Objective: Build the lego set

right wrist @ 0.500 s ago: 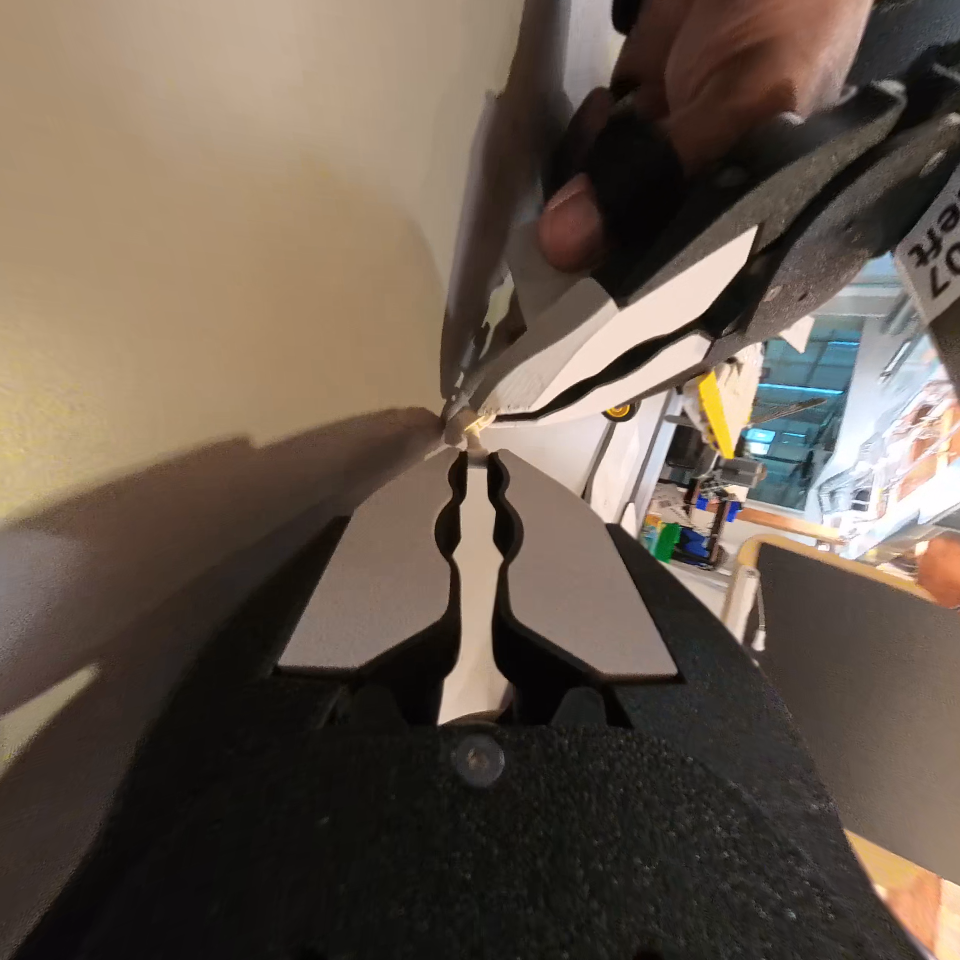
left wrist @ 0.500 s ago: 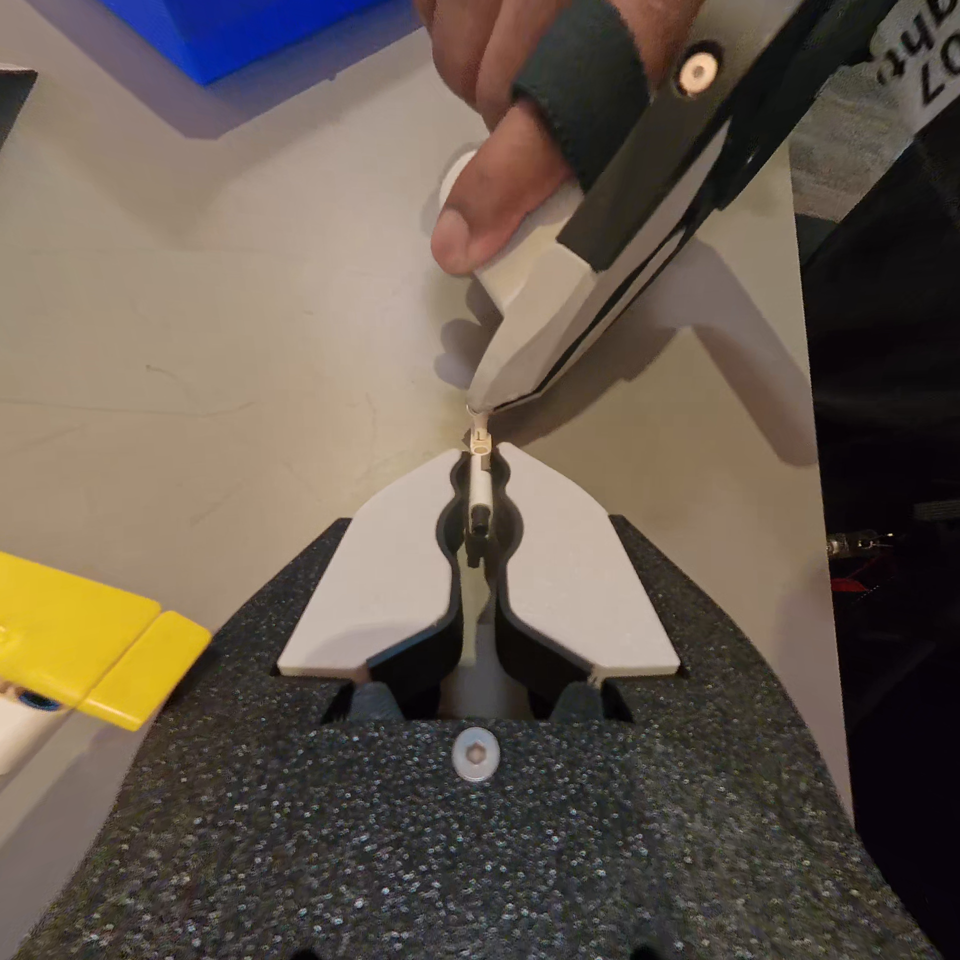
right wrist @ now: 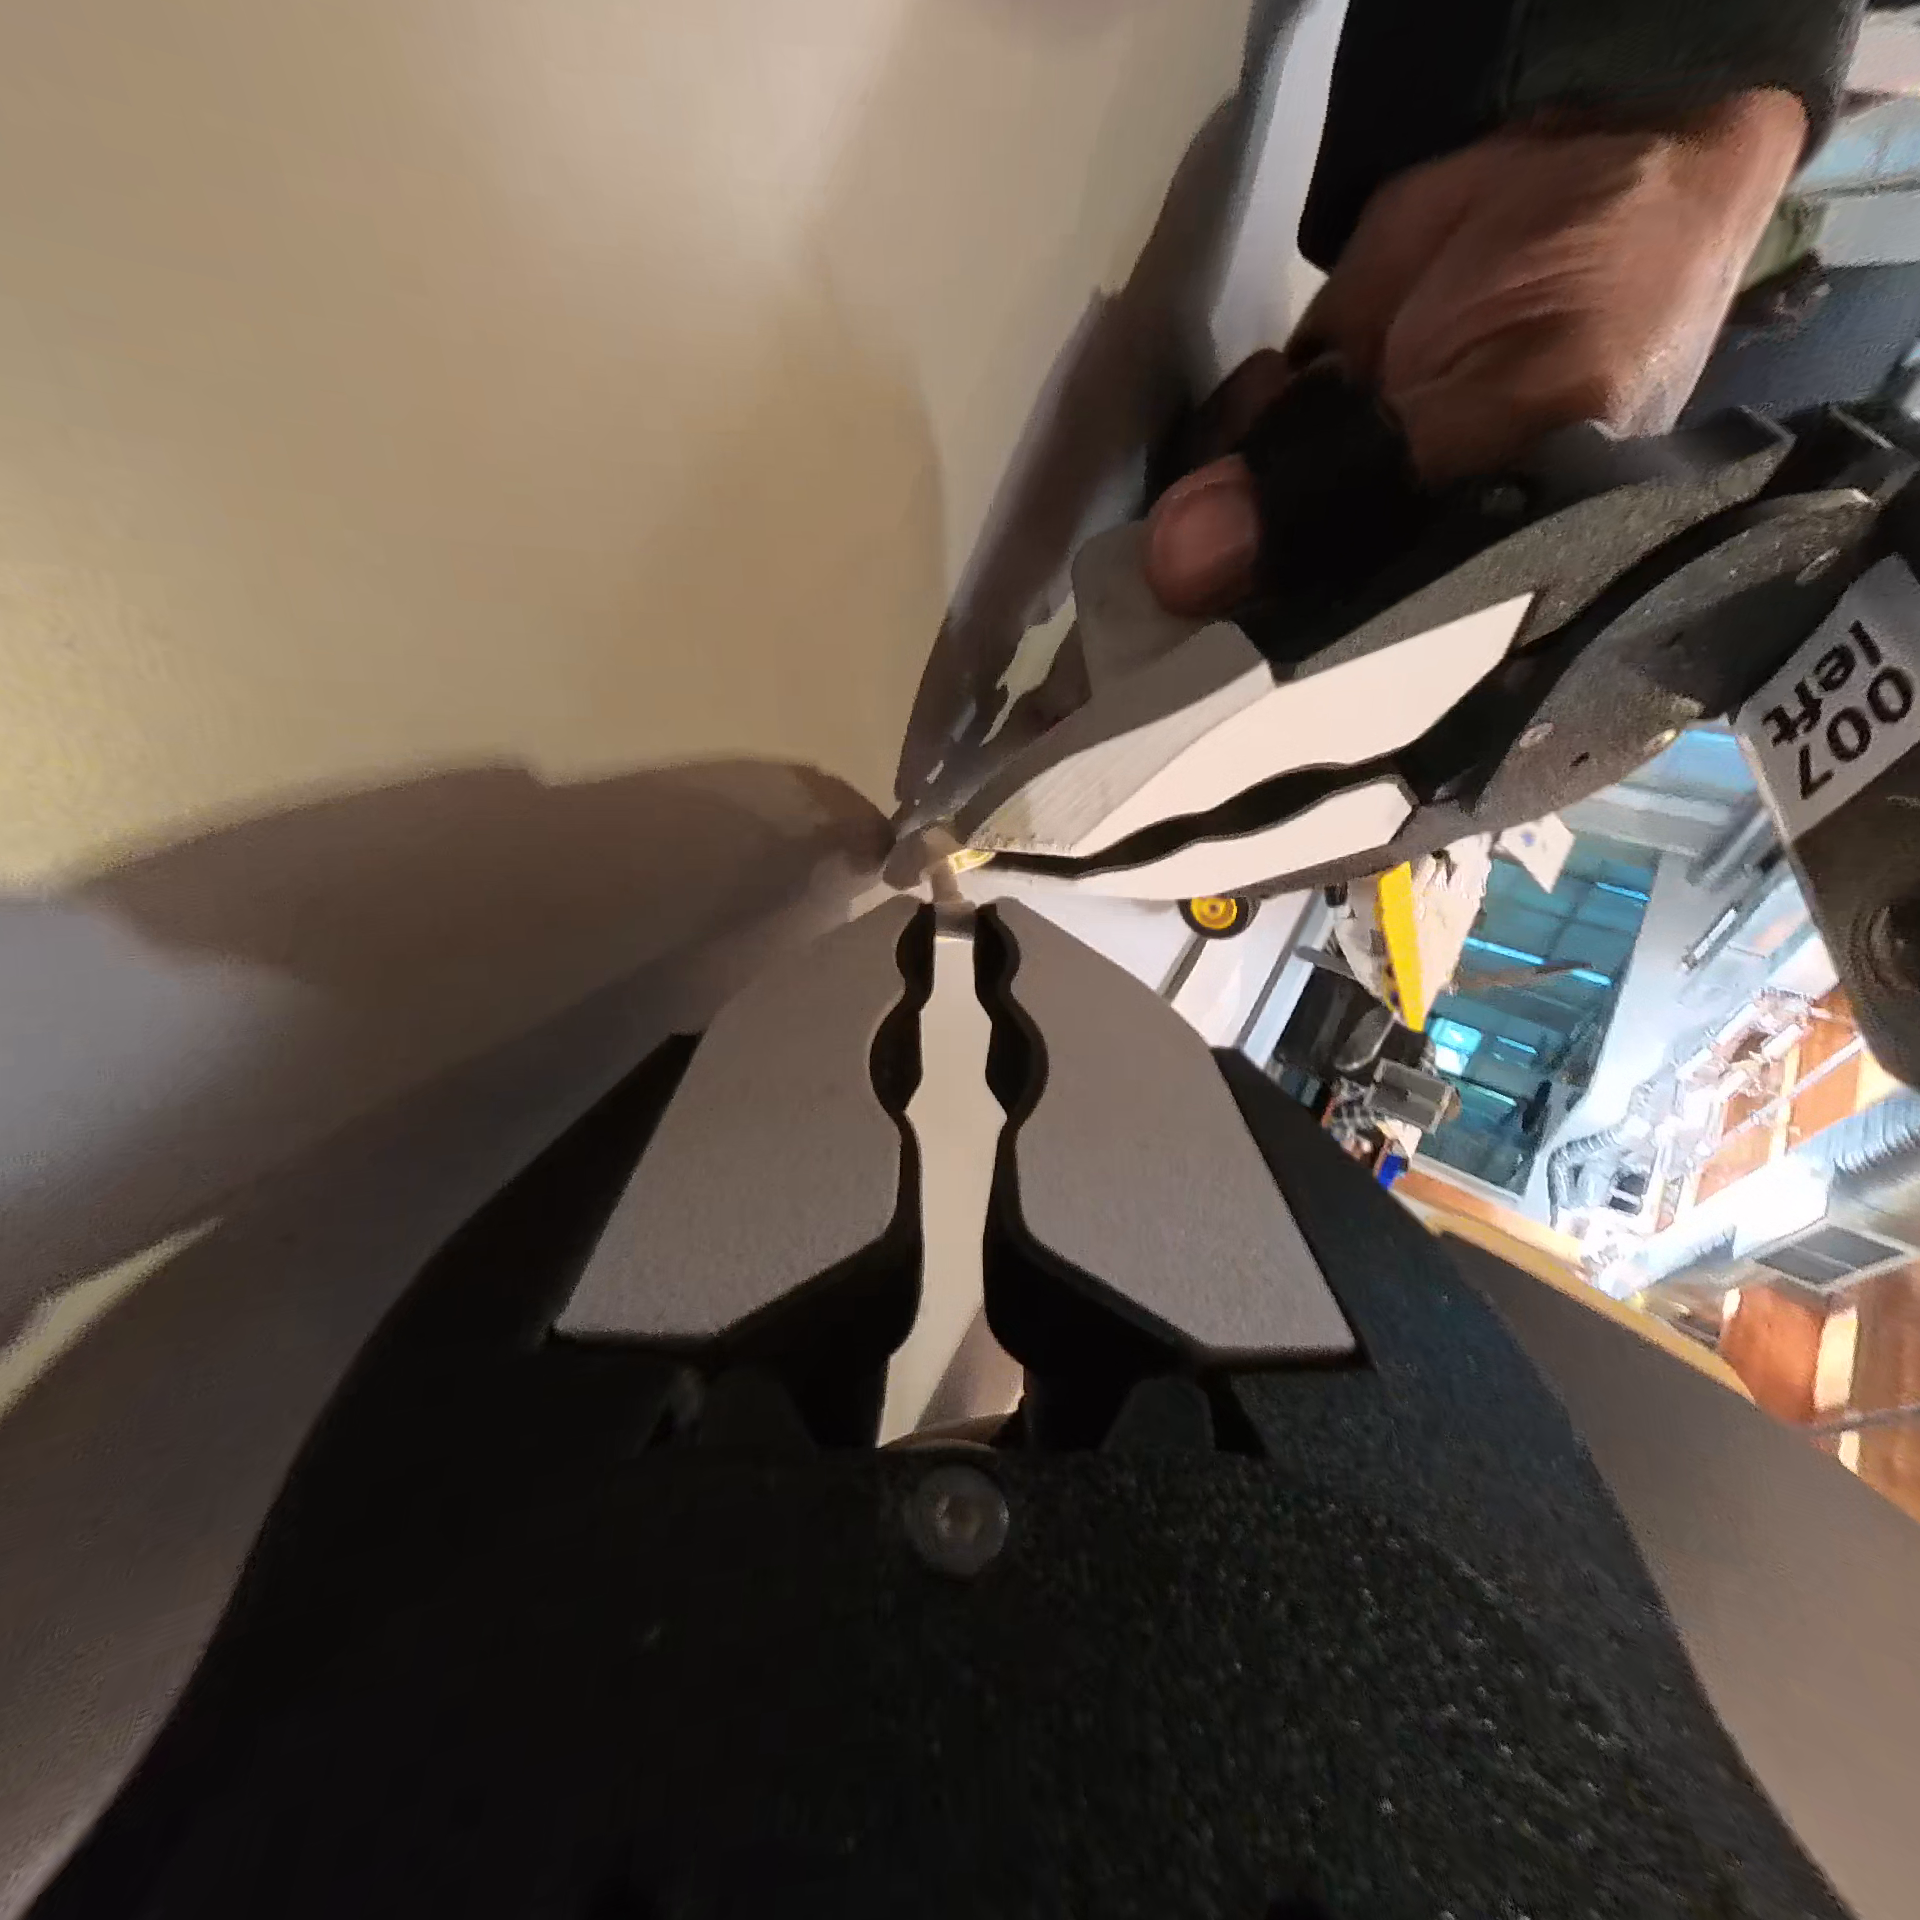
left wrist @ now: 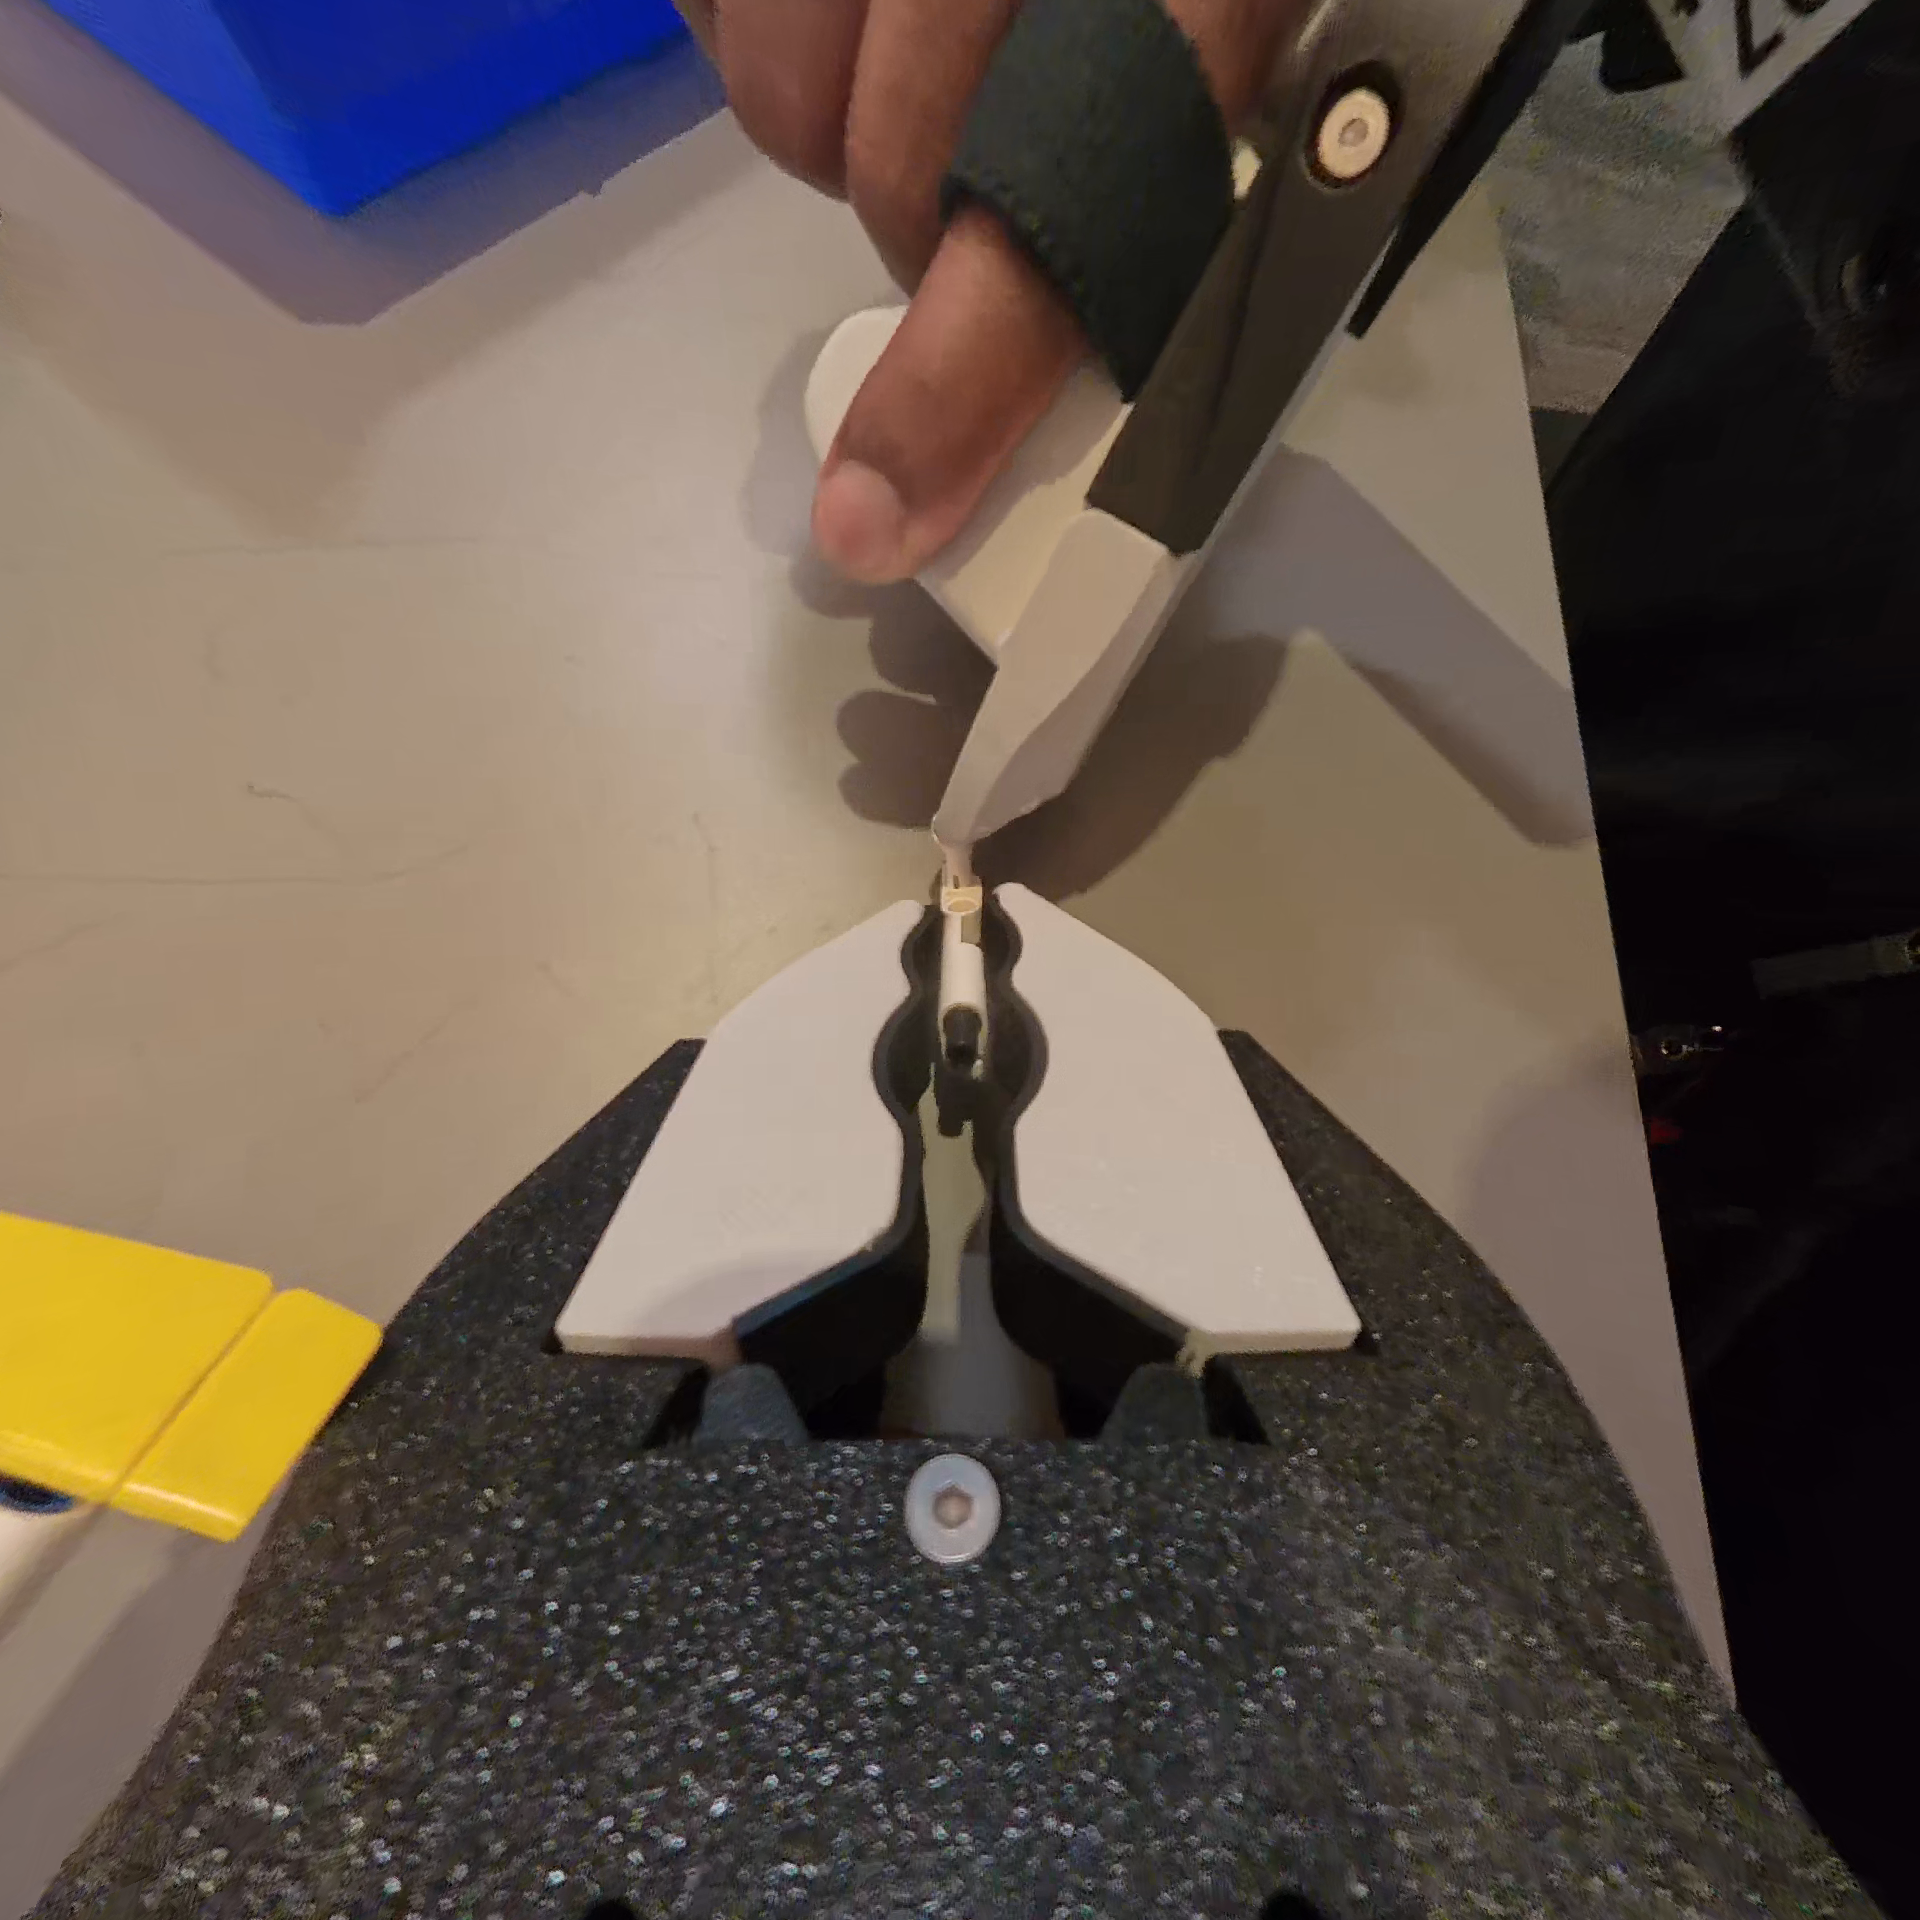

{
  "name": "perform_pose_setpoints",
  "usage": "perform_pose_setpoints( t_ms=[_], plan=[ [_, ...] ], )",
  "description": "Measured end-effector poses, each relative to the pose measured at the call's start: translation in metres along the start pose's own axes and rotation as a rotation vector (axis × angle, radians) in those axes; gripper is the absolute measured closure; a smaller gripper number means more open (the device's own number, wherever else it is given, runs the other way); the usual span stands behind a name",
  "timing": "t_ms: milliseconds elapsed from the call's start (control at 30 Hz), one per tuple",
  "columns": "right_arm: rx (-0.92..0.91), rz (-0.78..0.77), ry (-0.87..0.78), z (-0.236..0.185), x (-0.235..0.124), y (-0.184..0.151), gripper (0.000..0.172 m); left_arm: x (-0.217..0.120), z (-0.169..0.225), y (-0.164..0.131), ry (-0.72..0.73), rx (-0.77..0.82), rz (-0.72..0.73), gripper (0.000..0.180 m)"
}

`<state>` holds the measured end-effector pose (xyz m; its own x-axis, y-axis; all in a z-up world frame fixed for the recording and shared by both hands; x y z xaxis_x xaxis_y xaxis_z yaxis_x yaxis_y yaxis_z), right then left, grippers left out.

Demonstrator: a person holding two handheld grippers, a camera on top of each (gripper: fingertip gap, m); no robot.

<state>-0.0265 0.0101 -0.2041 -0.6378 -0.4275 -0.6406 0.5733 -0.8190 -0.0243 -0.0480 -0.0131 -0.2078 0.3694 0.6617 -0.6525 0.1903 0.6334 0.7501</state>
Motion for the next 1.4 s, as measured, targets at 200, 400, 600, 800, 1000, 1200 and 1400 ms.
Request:
perform_pose_setpoints(
  t_ms=[200,400,600,800,1000,1200,1400],
  plan=[
    [-0.036,0.062,0.046,0.001,0.002,0.001,0.165,-0.001,0.002,-0.001,-0.039,0.004,-0.002,0.174],
    [0.007,0.098,0.048,0.001,0.001,0.0,0.165,-0.001,0.002,-0.001,-0.04,0.0,0.004,0.174],
    [-0.002,0.111,0.028,0.002,0.001,0.001,0.165,-0.002,0.003,-0.001,-0.053,0.003,0.008,0.174],
    [0.026,0.184,0.046,0.001,0.001,0.003,0.165,-0.002,0.005,-0.001,-0.084,0.012,0.008,0.174],
    [0.162,0.202,0.083,0.002,0.002,0.004,0.165,-0.002,0.004,0.0,-0.058,0.033,0.025,0.18],
    [0.274,0.167,0.075,0.004,0.01,-0.003,0.165,-0.003,-0.004,0.0,0.008,0.014,0.028,0.18],
    [0.427,0.177,0.106,-0.001,0.009,-0.014,0.165,-0.014,-0.01,0.008,0.073,-0.004,0.13,0.18]
  ],
)
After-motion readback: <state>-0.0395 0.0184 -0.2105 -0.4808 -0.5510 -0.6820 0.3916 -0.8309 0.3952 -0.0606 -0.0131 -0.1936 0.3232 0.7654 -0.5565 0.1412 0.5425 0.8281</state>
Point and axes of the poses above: each gripper's, where its closed fingertips meet, x out along the fingers, y out of its top, z = x × y across the jaws, the point moved 2 cm from there along -x, back along the fingers, and after that the axes turned 4 degrees about y, right-handed, at the moved point
